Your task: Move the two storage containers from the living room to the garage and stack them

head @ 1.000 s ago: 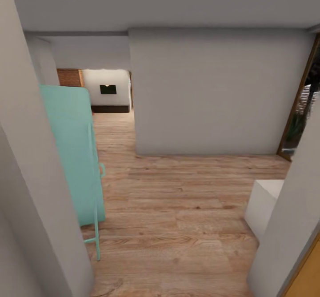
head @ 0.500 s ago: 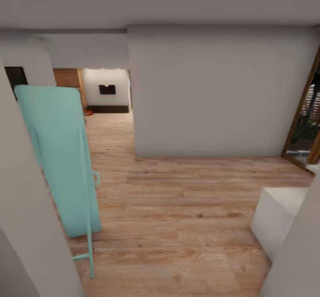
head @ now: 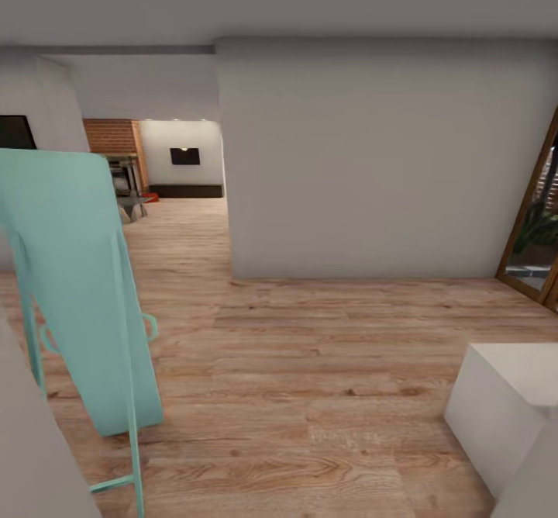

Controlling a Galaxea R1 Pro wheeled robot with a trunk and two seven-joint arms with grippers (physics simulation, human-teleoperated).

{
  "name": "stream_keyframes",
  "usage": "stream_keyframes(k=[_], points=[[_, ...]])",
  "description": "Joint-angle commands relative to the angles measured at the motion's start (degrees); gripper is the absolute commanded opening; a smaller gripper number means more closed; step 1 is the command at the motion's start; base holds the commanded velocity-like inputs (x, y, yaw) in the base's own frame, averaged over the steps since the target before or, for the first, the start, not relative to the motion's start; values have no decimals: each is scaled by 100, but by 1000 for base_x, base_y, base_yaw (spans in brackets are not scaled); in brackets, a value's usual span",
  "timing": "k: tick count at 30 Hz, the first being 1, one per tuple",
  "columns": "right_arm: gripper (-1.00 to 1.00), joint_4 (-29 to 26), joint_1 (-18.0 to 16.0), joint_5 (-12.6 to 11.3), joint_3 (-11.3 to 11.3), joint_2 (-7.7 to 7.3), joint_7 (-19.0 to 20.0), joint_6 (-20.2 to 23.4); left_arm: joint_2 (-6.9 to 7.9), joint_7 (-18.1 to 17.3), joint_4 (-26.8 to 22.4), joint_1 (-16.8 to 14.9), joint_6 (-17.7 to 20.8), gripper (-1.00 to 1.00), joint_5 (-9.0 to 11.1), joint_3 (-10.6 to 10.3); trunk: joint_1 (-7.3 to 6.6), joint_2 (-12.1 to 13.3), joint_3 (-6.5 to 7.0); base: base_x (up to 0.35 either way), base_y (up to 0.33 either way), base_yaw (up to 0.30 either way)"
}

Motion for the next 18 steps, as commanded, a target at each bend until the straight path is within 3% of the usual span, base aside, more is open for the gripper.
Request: stream_keyframes(k=[1,18], points=[[100,15,-6,-40,50,3,-5,-28,-1,14,3,-4,-15,100,44,-42,4,-4,-7,318,-97,0],[100,15,-6,-31,71,4,-4,-23,-1,13,2,-4,2,100,50,-42,4,-4,-7,318,-89,0]])
